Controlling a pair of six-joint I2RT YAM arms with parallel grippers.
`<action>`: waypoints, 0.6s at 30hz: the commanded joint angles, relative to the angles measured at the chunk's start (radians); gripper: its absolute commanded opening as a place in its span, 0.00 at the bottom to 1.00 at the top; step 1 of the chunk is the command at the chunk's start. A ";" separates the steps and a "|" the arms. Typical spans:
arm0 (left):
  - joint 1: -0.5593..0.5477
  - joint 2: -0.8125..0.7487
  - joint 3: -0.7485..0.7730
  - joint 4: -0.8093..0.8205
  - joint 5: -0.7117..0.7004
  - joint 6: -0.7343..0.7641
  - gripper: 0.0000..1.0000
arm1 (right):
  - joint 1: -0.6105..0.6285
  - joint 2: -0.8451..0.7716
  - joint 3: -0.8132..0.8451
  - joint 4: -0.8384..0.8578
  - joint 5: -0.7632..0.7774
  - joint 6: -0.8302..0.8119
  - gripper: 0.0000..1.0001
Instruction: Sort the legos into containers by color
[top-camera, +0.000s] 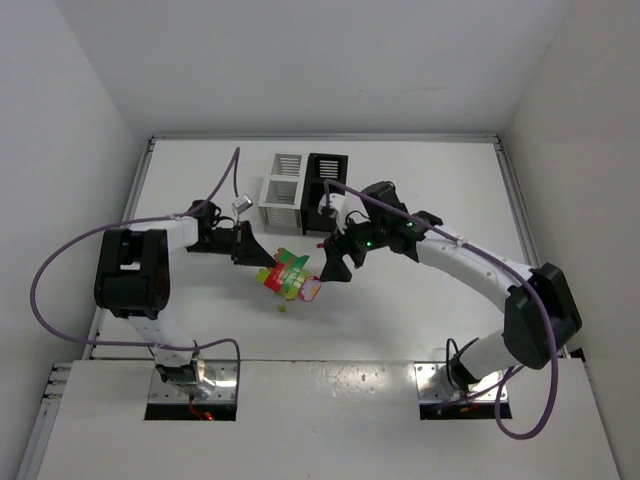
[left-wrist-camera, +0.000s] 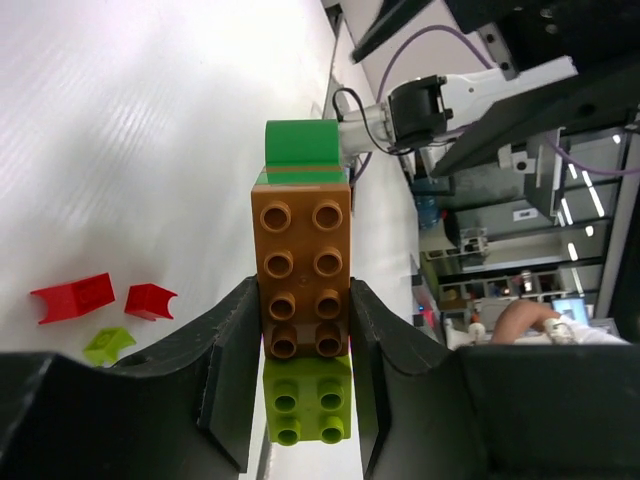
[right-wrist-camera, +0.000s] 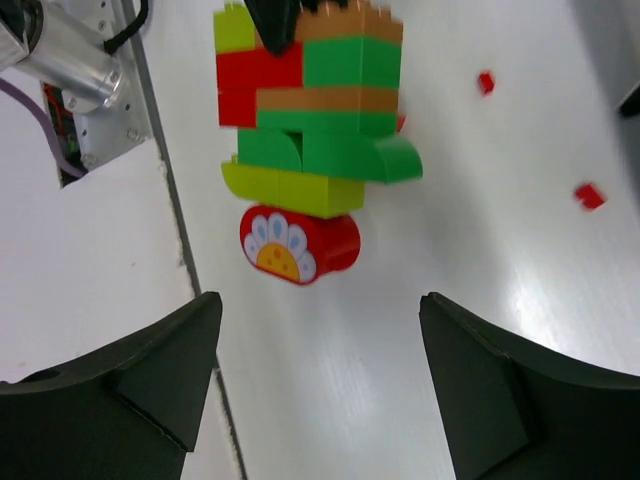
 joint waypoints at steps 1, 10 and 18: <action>0.010 -0.055 -0.013 0.005 0.080 0.086 0.00 | -0.039 -0.017 -0.054 0.032 -0.103 0.061 0.81; 0.019 -0.105 -0.013 -0.192 0.113 0.374 0.00 | -0.148 0.124 -0.136 0.325 -0.607 0.343 0.82; 0.019 -0.119 0.033 -0.310 0.145 0.489 0.00 | -0.129 0.214 -0.161 0.535 -0.660 0.524 0.83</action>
